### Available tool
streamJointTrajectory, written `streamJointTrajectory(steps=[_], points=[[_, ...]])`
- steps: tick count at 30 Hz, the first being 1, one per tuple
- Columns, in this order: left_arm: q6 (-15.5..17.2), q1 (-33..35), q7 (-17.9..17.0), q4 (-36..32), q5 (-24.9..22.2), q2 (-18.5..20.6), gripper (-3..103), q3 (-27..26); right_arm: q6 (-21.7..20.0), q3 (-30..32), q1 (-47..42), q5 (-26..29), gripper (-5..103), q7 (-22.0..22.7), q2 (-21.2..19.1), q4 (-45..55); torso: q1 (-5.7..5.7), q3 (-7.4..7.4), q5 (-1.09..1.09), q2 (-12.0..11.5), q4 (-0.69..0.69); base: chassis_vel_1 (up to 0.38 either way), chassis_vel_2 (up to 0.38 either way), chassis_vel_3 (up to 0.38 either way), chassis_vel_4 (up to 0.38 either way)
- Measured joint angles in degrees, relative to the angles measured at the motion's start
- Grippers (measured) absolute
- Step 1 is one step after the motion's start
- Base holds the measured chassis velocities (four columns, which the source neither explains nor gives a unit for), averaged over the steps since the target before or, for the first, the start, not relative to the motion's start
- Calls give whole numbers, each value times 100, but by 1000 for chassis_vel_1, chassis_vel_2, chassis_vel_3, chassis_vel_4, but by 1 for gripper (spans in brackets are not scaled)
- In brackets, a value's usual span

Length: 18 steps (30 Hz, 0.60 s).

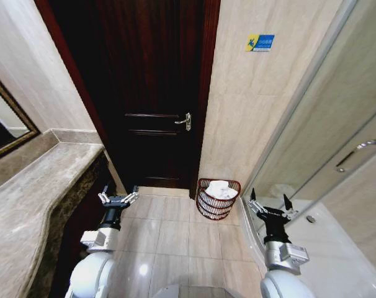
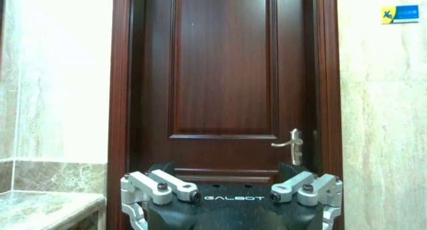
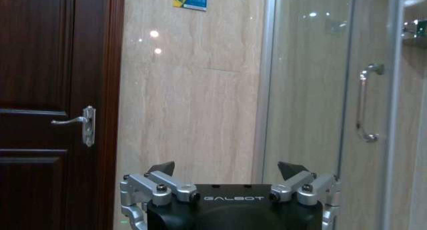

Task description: Discard the used towel into the hamper.

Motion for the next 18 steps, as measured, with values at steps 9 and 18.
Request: streamJointTrajectory(steps=[9, 18], points=[[0, 0, 0, 0, 0, 0, 100, 0, 0, 0, 0, 0, 100, 0, 0, 0, -1, -3, -1, -3, 1, 143, -134, -139, 132], [0, 0, 0, 0, 0, 0, 100, 0, 0, 0, 0, 0, 100, 0, 0, 0, -4, -4, 0, -5, 0, 142, -142, -141, 137]])
